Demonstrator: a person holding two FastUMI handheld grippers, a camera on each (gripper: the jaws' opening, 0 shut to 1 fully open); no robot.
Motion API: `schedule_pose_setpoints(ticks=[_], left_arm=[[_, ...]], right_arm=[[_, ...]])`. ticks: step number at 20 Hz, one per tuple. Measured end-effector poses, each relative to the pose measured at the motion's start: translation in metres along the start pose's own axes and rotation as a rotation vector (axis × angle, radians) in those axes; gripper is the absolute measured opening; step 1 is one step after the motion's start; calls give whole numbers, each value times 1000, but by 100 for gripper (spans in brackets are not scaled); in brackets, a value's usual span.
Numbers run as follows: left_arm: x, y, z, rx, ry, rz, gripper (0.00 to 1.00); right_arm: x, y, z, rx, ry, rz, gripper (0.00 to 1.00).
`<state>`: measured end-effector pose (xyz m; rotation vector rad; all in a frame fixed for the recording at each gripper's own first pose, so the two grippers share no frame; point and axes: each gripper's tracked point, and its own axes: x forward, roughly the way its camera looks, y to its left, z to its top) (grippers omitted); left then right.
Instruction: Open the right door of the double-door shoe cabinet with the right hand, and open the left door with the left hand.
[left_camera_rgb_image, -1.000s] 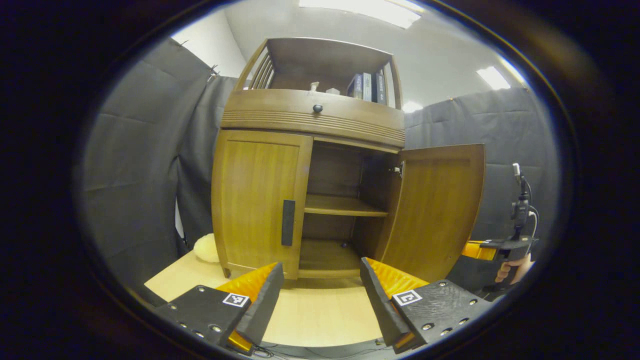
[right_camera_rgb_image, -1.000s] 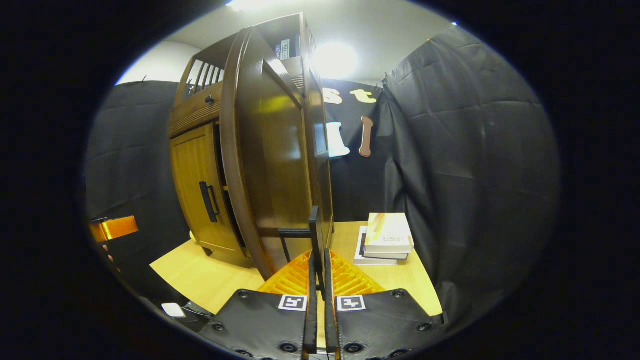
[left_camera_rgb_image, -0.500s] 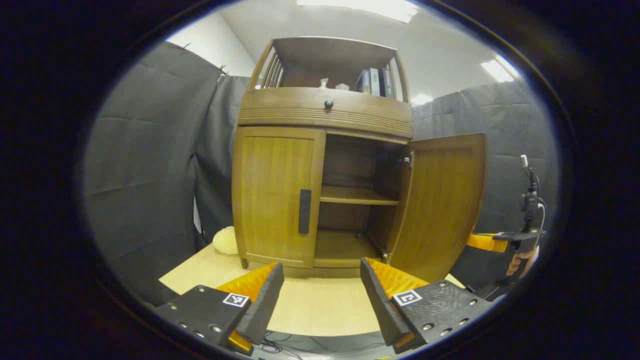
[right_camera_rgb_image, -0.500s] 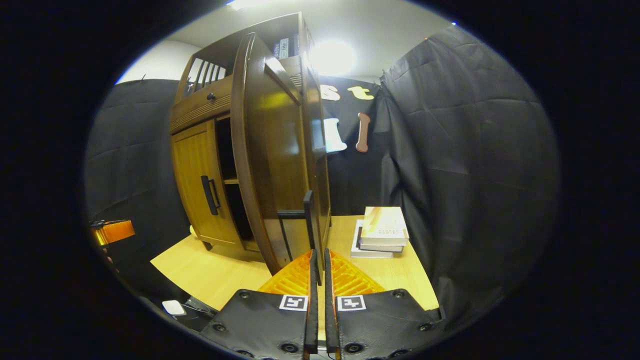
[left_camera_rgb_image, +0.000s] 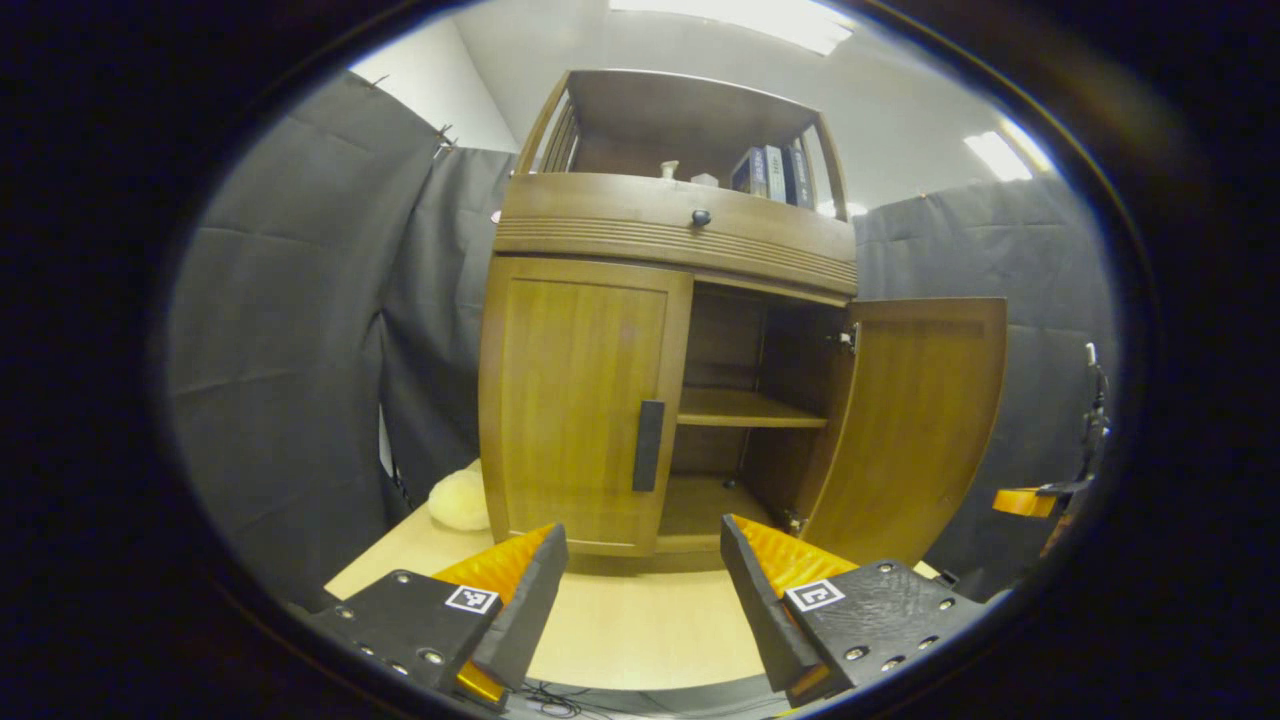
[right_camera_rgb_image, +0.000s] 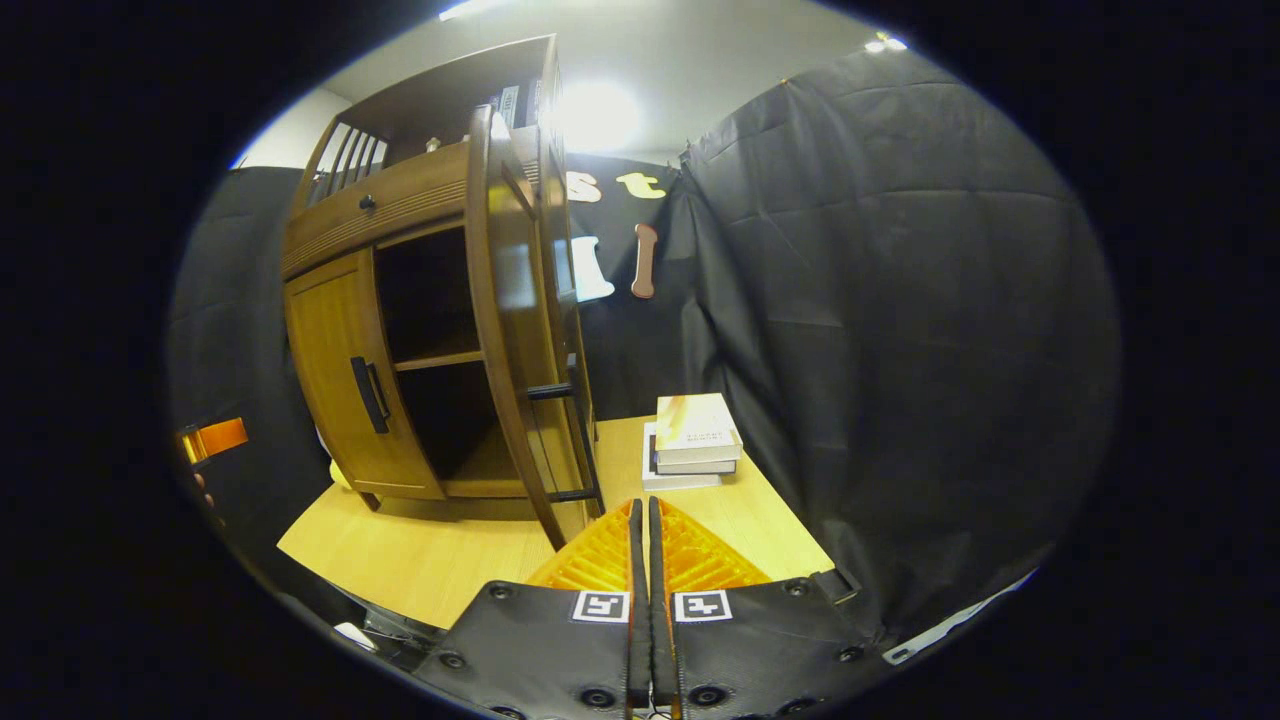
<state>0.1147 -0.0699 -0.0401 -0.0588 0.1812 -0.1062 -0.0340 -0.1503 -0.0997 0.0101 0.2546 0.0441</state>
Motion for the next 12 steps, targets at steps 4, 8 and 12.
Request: schedule_pose_setpoints(ticks=[4, 8, 12], left_arm=[[2, 7, -2, 0, 4, -9, 89], [10, 6, 4, -4, -19, -37, 90], [19, 4, 6, -15, -35, -58, 89]], right_arm=[[-13, 31, 2, -33, -34, -46, 11], [-26, 73, 6, -1, -35, 2, 14], [-24, 118, 3, -26, -23, 70, 48]])
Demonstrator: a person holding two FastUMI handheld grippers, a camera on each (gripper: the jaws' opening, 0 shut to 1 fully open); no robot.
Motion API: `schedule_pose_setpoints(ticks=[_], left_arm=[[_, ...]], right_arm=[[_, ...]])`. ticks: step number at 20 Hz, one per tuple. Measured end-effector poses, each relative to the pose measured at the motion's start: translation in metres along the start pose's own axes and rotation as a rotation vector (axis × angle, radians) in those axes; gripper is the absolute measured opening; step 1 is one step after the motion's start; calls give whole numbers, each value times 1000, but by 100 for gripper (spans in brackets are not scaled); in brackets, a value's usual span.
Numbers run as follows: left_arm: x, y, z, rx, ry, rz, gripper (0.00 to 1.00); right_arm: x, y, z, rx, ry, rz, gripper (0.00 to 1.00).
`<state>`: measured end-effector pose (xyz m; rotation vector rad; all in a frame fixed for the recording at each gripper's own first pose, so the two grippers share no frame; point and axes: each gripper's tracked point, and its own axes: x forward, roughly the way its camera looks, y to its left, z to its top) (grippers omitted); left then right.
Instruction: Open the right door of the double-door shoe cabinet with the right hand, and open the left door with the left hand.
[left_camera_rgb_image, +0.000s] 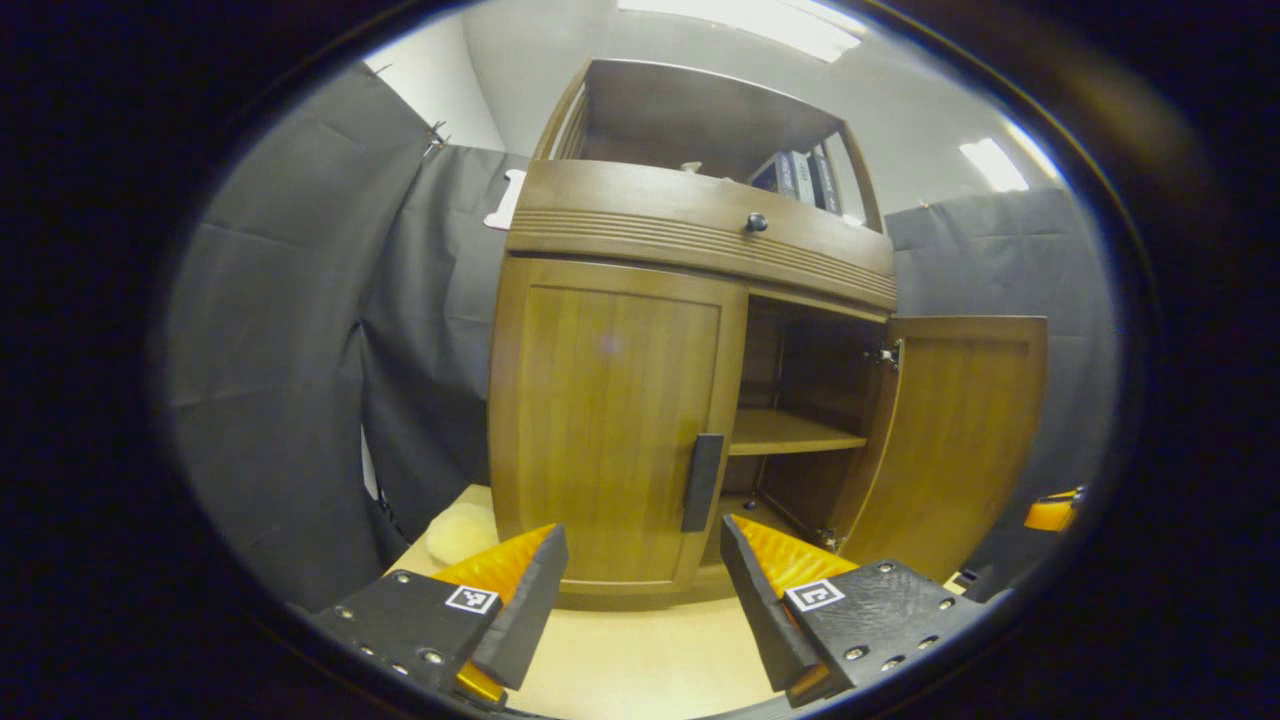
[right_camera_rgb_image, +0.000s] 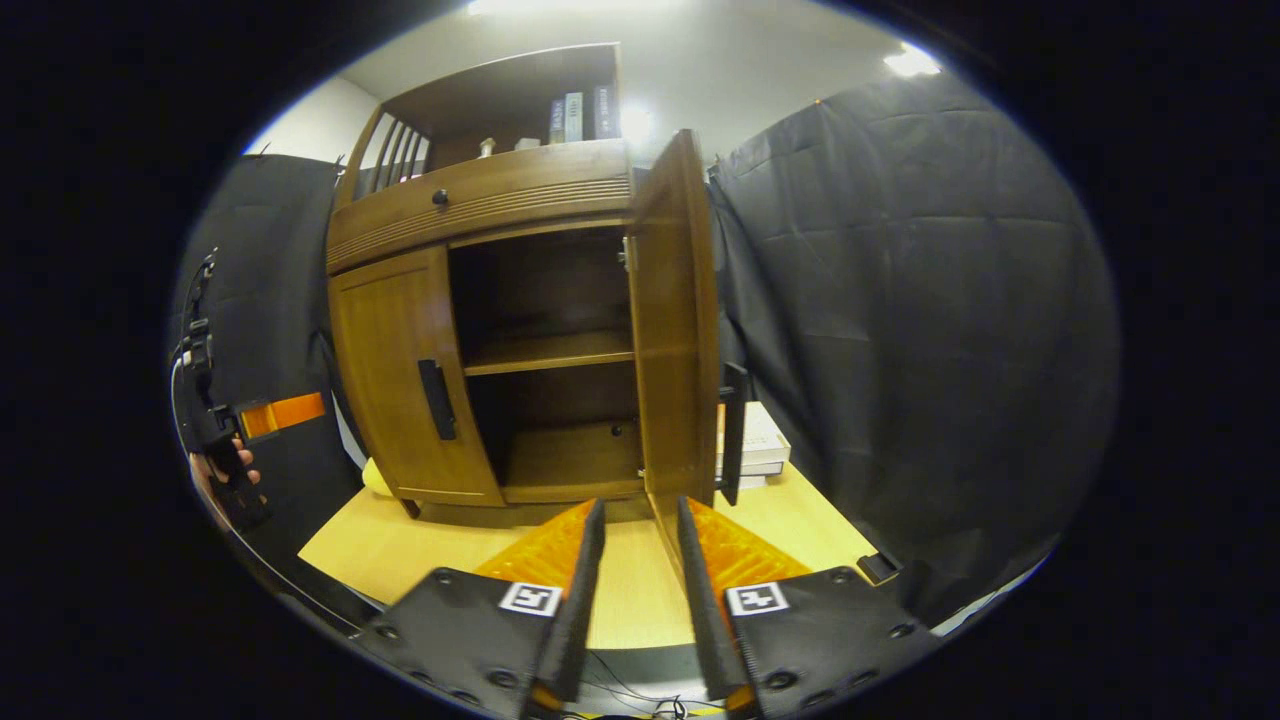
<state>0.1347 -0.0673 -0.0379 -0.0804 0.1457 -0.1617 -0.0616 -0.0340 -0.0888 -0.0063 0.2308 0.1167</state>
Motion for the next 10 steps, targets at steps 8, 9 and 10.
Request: schedule_pose_setpoints(ticks=[8, 9, 10], left_arm=[[11, -7, 0, -25, 9, -10, 87], [12, -8, 0, -24, 7, -16, 87], [15, -9, 0, -18, 6, -18, 87]], right_arm=[[47, 66, 1, -70, 16, 154, 99], [55, 71, 6, -77, 3, 169, 94], [64, 74, 8, -84, -7, 182, 98]])
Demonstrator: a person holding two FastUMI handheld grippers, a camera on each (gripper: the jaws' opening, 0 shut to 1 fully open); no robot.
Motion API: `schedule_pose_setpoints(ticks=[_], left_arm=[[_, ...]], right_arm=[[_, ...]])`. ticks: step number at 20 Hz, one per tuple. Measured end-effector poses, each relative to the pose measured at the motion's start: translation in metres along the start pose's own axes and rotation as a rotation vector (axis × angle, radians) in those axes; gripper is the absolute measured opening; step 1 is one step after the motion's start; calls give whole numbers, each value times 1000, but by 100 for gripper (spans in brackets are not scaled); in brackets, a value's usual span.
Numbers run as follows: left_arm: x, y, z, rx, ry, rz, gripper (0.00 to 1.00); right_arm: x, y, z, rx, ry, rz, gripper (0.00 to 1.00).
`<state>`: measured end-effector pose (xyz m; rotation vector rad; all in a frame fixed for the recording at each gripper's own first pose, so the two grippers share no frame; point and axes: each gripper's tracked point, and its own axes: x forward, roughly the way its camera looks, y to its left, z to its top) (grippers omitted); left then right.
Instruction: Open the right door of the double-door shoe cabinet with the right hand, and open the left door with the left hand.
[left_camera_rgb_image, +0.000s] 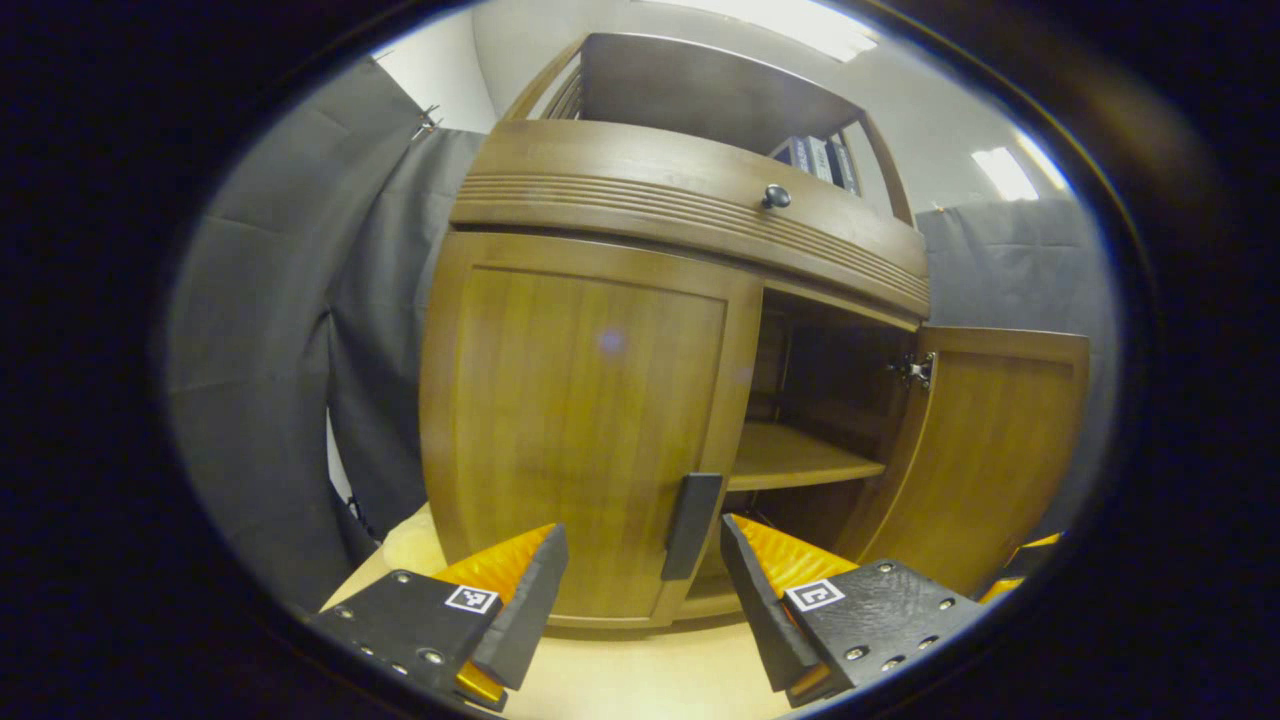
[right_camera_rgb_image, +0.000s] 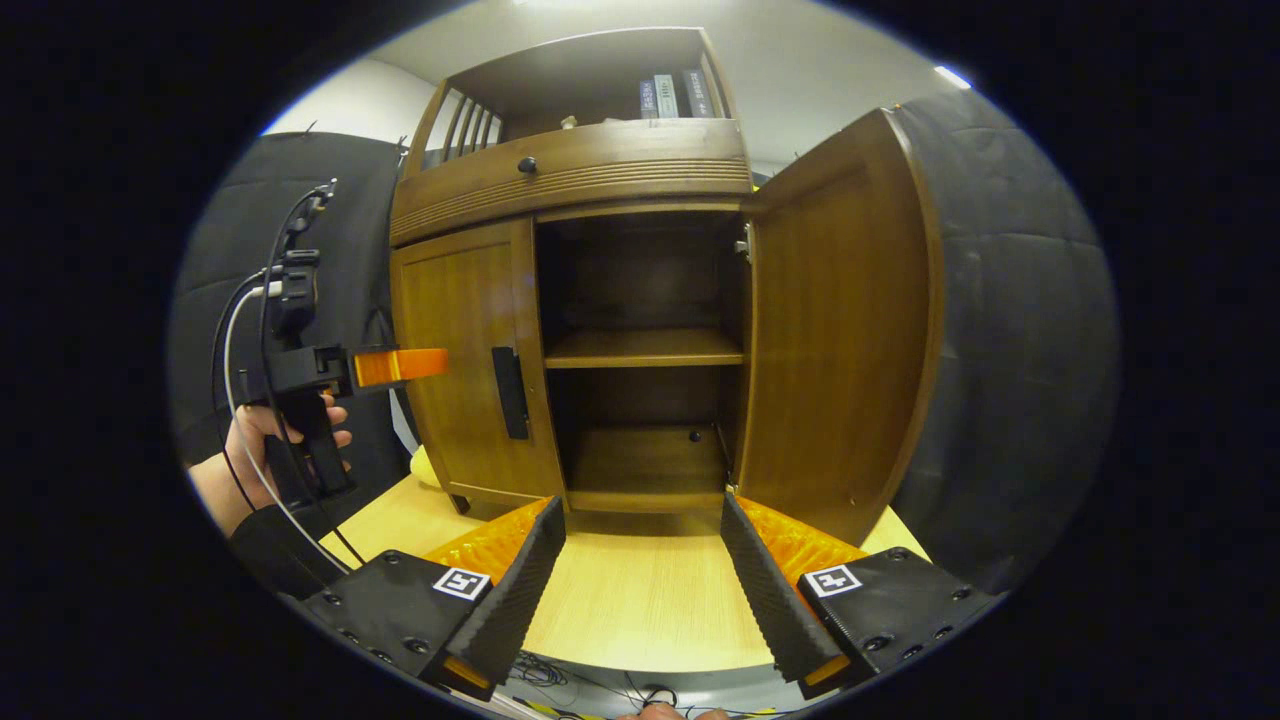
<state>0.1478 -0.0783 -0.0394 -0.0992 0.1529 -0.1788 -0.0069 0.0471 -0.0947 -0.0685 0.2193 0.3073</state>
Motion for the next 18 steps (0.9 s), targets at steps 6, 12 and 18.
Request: schedule_pose_setpoints(ticks=[6, 12, 18], left_arm=[[10, 2, -4, 33, 11, 12, 89], [10, 1, -11, 94, 47, 49, 89], [15, 4, -13, 88, 85, 61, 90]], right_arm=[[37, 3, 14, 25, -58, 69, 98], [62, -4, 15, 22, -66, 81, 98], [82, -7, 13, 14, -52, 108, 93]])
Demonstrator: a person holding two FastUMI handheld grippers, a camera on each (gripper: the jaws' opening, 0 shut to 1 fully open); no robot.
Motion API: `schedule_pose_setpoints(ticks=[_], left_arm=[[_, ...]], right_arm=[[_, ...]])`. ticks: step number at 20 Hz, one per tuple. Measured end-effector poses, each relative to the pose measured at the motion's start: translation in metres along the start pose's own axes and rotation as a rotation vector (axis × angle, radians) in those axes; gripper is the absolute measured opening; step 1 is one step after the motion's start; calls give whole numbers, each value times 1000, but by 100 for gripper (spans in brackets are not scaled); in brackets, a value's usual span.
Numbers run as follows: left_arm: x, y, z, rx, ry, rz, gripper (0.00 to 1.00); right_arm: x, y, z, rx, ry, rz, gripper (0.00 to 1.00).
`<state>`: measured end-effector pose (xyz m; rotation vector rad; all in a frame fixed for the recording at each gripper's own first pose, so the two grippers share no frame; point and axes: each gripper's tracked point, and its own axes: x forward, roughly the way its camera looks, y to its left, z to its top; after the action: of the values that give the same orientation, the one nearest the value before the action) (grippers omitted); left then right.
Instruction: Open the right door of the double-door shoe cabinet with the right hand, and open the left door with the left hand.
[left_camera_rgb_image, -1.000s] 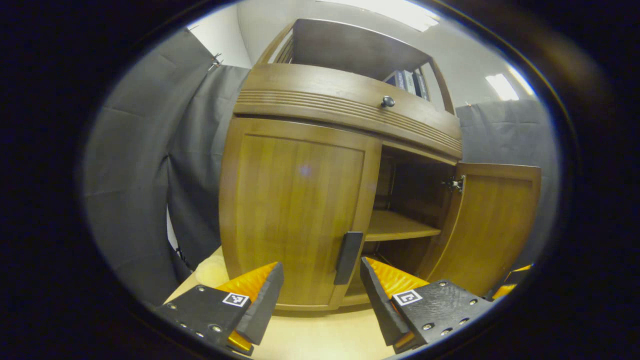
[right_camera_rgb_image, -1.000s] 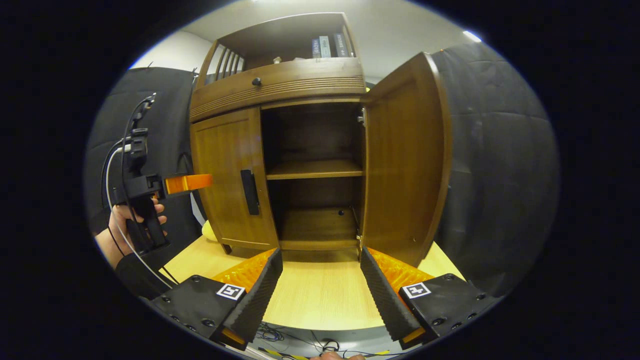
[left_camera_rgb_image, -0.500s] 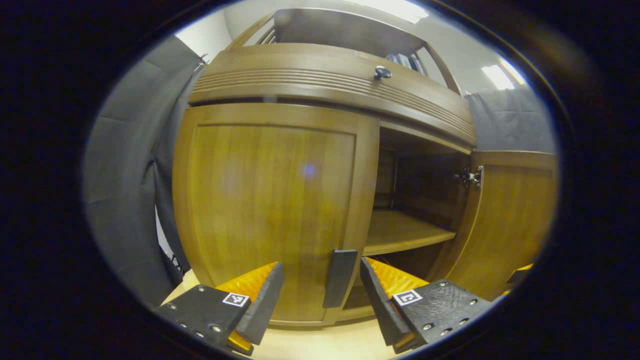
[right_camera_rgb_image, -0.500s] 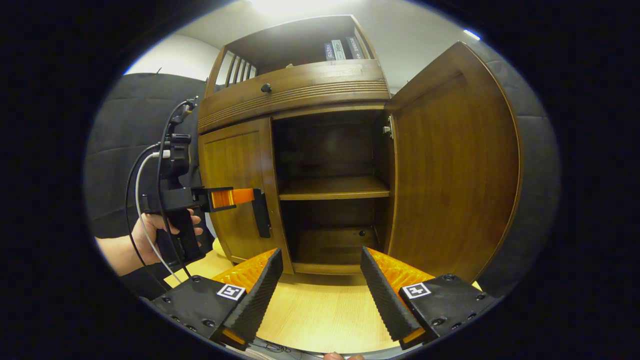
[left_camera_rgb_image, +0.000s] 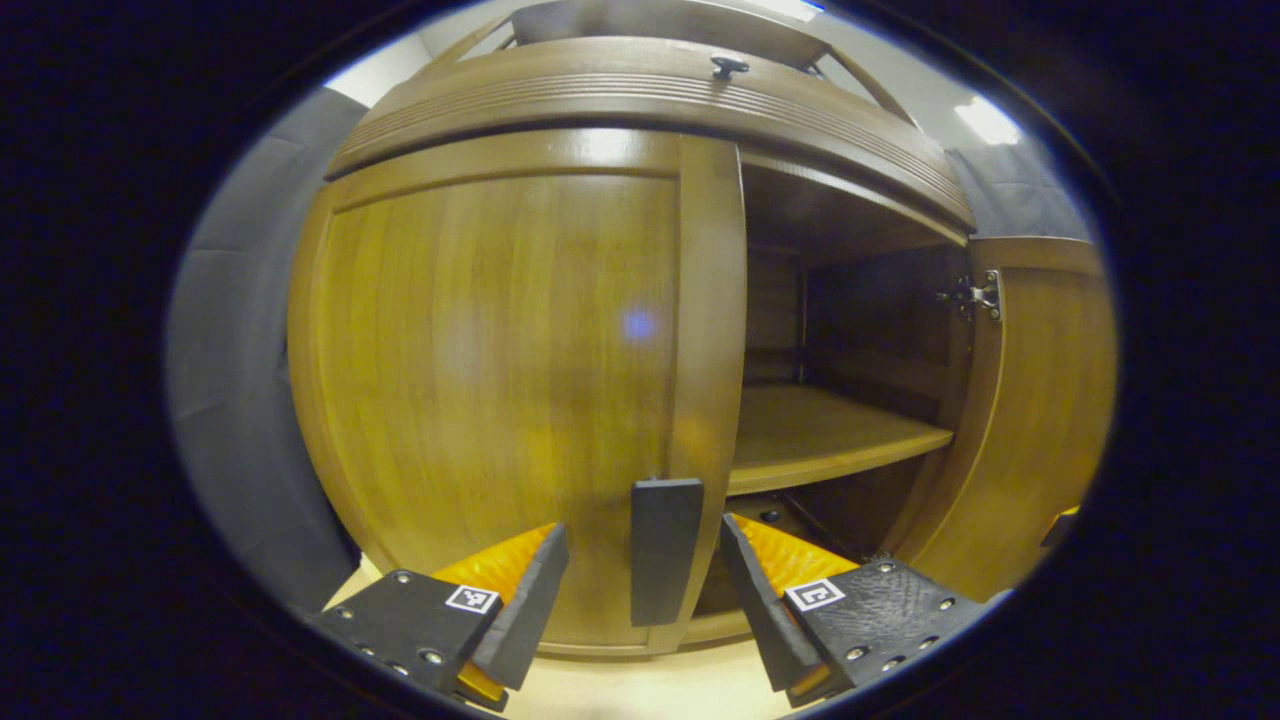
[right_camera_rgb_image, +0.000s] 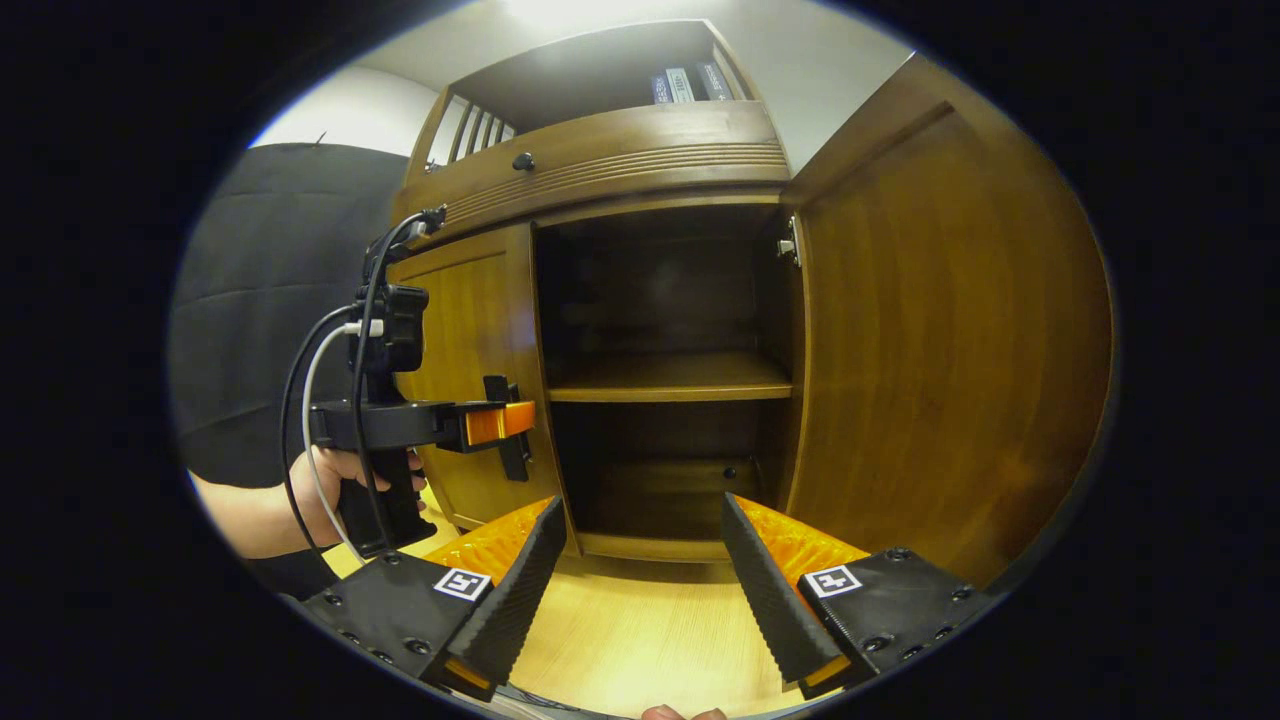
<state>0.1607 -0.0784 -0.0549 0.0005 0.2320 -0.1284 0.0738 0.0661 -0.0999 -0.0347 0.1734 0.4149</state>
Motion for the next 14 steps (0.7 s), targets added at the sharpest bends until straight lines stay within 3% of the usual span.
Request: schedule_pose_setpoints(ticks=[2, 3, 4, 6, 8, 14], left_arm=[[4, -1, 1, 7, 11, -4, 90], [4, 0, 1, 15, 12, -1, 90], [6, 6, 1, 26, 4, 39, 75], [11, 2, -4, 7, 9, 33, 44], [10, -3, -5, -22, 16, 9, 51], [13, -6, -4, 9, -10, 27, 28]], right_arm=[[4, -1, 0, 9, 3, 7, 98], [7, -4, 1, 15, 3, 8, 93], [6, -3, -1, 20, 5, 9, 93], [6, -3, -1, 25, 8, 8, 98], [7, -4, -3, 8, 9, 4, 98], [5, -3, 1, 1, 12, 15, 98]])
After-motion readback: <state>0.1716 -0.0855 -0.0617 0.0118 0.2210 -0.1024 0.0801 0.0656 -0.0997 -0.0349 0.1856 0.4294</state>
